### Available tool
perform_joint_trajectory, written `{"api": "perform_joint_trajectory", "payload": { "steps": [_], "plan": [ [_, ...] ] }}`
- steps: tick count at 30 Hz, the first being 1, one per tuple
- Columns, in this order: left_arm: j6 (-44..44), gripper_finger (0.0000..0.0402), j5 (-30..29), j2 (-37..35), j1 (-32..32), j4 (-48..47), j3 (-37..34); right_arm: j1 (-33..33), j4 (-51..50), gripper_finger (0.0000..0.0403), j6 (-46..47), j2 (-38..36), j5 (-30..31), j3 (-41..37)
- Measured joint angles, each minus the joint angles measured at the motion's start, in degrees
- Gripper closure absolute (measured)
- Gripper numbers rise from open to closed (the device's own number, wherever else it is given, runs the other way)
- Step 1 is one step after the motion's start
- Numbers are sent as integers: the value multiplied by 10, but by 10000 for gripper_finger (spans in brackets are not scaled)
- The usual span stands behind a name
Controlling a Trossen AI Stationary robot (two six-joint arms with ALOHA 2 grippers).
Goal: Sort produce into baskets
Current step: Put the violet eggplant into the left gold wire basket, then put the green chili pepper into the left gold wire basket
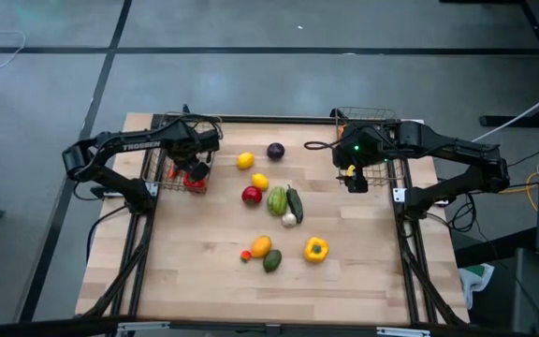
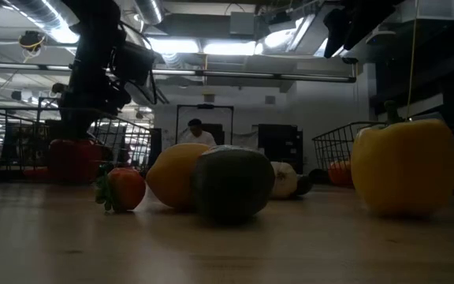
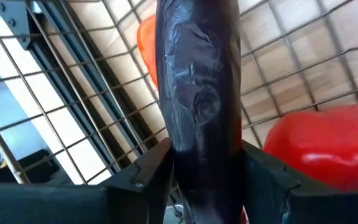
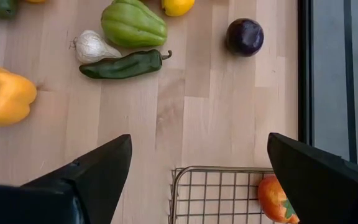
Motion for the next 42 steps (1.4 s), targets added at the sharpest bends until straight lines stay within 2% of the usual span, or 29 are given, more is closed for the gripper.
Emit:
{"api": "perform_joint_trajectory", "payload": {
  "steps": [11, 18, 30, 36, 42],
  "plan": [
    [-31, 164, 6, 0, 29, 0, -18, 0, 0, 31, 0, 0, 0, 0],
    [-29, 164, 7, 0, 37, 1, -18, 0, 22, 31, 11, 0, -1, 0],
    [-25, 164, 7, 0, 37, 3, -18, 0, 50, 31, 124, 21, -3, -6],
    [-28, 164, 6, 0, 37, 4, -18, 0, 112, 31, 241, 32, -33, -83],
    [-27, 164, 6, 0, 37, 28, -18, 0, 258, 31, 323, 32, -58, -186]
  ]
}}
